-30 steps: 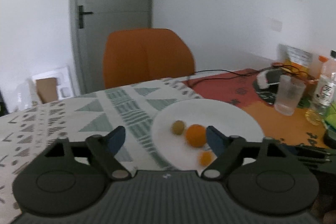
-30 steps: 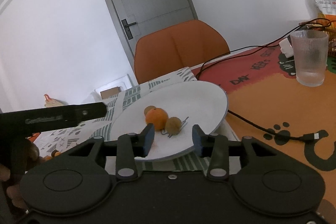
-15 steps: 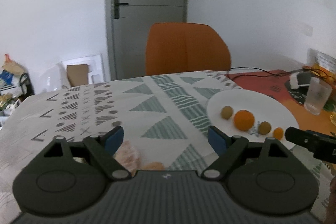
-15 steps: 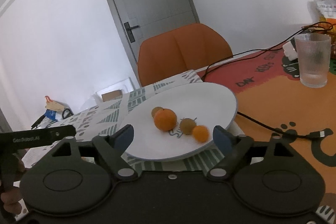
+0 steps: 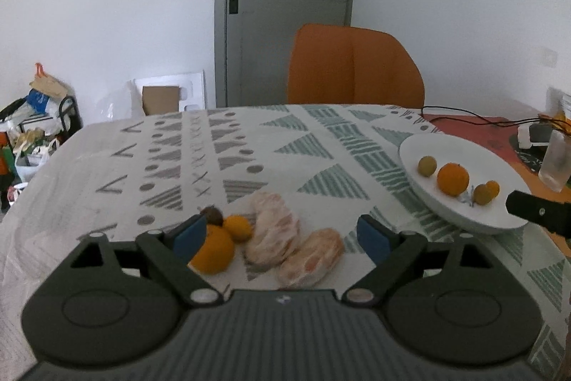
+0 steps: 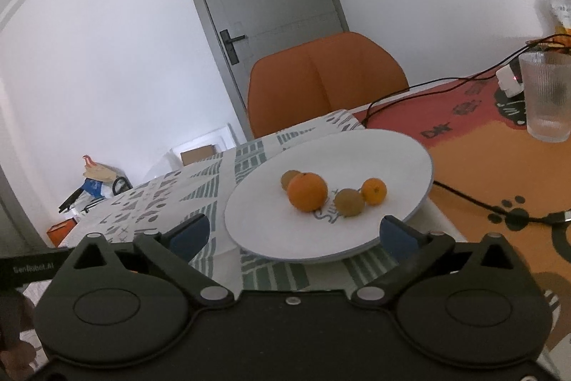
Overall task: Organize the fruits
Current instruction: 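Return the left gripper to the fruits and grasp a dark red plum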
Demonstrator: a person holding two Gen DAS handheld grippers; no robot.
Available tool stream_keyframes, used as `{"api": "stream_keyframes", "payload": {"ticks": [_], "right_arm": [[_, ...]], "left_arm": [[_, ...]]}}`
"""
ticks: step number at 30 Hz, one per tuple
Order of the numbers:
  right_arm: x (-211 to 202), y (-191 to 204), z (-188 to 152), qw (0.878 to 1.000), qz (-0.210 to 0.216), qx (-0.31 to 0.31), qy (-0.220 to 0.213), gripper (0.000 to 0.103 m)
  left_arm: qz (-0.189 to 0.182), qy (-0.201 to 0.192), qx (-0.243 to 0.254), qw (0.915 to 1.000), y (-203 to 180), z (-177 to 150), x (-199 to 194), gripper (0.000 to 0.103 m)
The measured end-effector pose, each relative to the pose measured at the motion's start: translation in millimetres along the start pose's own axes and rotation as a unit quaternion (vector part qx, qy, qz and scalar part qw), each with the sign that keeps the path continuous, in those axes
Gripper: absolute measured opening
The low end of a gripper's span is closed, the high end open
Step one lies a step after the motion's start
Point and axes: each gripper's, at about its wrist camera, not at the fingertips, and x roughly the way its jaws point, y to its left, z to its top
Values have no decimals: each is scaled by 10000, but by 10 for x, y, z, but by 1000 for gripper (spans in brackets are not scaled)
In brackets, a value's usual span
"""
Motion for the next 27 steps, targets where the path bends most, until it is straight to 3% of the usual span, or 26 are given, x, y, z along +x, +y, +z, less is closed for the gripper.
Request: {"api": "stream_keyframes", "payload": {"ticks": [15, 20, 26, 27], "right_arm": [[32, 368, -73, 9988, 253, -379, 160, 103], [65, 495, -86, 9978, 380, -504, 187, 103], [136, 623, -134, 9963, 484, -639, 321, 103], [148, 645, -142, 9960, 502, -657, 341, 103]], "left_arm": [[-129, 179, -116, 9997, 167, -275, 6, 87], [-213, 233, -176, 9993, 194, -343, 46, 80], [-224, 324, -297, 9988, 270, -403, 138, 46], [-260, 328, -316, 9986, 288, -396, 136, 32]]}}
